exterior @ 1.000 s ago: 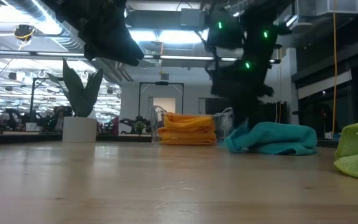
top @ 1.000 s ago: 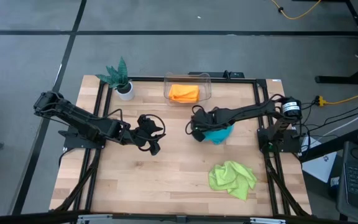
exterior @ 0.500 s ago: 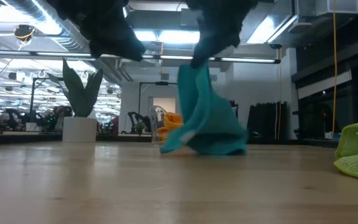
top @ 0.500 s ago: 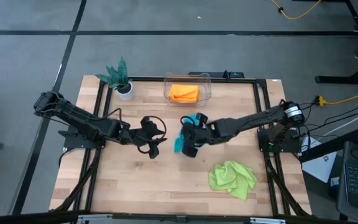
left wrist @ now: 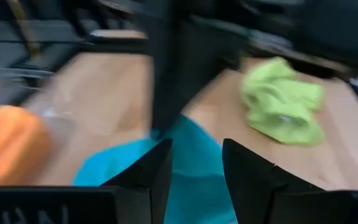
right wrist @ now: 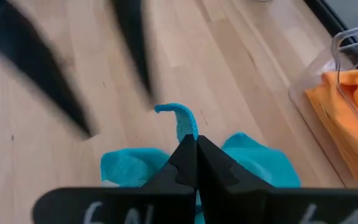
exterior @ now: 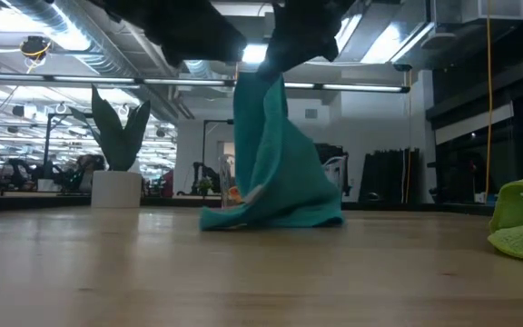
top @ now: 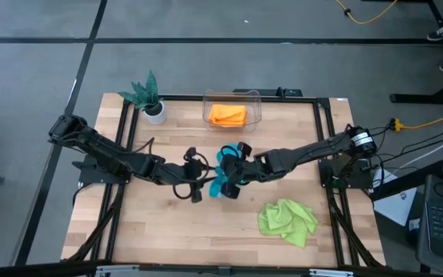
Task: Fold microfiber towels
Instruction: Fold the blue microfiber towel
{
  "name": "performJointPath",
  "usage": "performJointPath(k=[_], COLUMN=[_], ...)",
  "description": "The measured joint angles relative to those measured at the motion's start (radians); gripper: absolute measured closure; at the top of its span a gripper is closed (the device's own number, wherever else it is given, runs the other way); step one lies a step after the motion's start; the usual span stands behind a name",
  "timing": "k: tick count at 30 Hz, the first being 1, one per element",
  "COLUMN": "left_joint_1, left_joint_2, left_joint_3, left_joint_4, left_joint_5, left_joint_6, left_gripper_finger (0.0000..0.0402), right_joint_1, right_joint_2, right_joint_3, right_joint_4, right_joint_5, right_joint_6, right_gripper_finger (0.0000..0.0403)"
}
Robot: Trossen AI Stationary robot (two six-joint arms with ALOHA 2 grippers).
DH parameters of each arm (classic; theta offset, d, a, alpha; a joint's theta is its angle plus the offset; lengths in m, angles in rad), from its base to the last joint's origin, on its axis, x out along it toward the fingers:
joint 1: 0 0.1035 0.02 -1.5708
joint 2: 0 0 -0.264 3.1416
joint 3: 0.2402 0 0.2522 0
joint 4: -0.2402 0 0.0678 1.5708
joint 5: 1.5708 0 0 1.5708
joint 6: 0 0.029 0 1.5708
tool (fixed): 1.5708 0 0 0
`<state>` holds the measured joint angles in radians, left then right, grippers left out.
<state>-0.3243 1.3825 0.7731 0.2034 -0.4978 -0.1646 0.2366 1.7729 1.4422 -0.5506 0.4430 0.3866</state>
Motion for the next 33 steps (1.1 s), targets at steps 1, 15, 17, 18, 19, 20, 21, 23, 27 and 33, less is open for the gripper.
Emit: performJointPath(k=[1, 15, 17, 18, 19, 20, 21, 23, 27, 33], left_joint_1=[0.0, 0.018, 0.019, 0.019, 0.019, 0.019, 0.019, 0.019, 0.024, 0.03], left_joint_2=[-0.002, 0.021, 0.021, 0.021, 0.02, 0.02, 0.02, 0.02, 0.02, 0.02], left_joint_3=[0.0, 0.0, 0.0, 0.0, 0.0, 0.0, 0.0, 0.0, 0.0, 0.0], left_joint_4=[0.003, -0.012, -0.013, -0.015, -0.023, -0.036, -0.05, -0.058, -0.059, -0.052], left_joint_5=[-0.031, -0.035, -0.035, -0.036, -0.036, -0.036, -0.036, -0.038, -0.041, -0.041], left_joint_6=[0.001, -0.007, -0.007, -0.007, -0.003, 0.0, 0.0, 0.0, 0.0, -0.014], left_gripper_finger=[0.0269, 0.0225, 0.0226, 0.0228, 0.0232, 0.0236, 0.0241, 0.0257, 0.0309, 0.0393], right_joint_1=[0.005, 0.032, 0.032, 0.033, 0.033, 0.033, 0.033, 0.033, 0.033, 0.033], right_joint_2=[0.0, 0.0, 0.0, 0.0, 0.0, 0.0, 0.0, 0.0, 0.0, 0.0], right_joint_3=[0.0, 0.0, 0.0, 0.0, 0.0, 0.0, 0.0, 0.0, 0.0, 0.0], right_joint_4=[-0.001, 0.059, 0.062, 0.062, 0.062, 0.062, 0.062, 0.064, 0.077, 0.077], right_joint_5=[0.0, -0.019, -0.019, -0.019, -0.019, -0.019, -0.019, -0.019, -0.019, -0.053], right_joint_6=[0.0, -0.036, -0.033, -0.033, -0.033, -0.033, -0.033, -0.033, -0.033, -0.005], right_gripper_finger=[0.0401, 0.0399, 0.0399, 0.0399, 0.0399, 0.0399, 0.0399, 0.0398, 0.0398, 0.0391])
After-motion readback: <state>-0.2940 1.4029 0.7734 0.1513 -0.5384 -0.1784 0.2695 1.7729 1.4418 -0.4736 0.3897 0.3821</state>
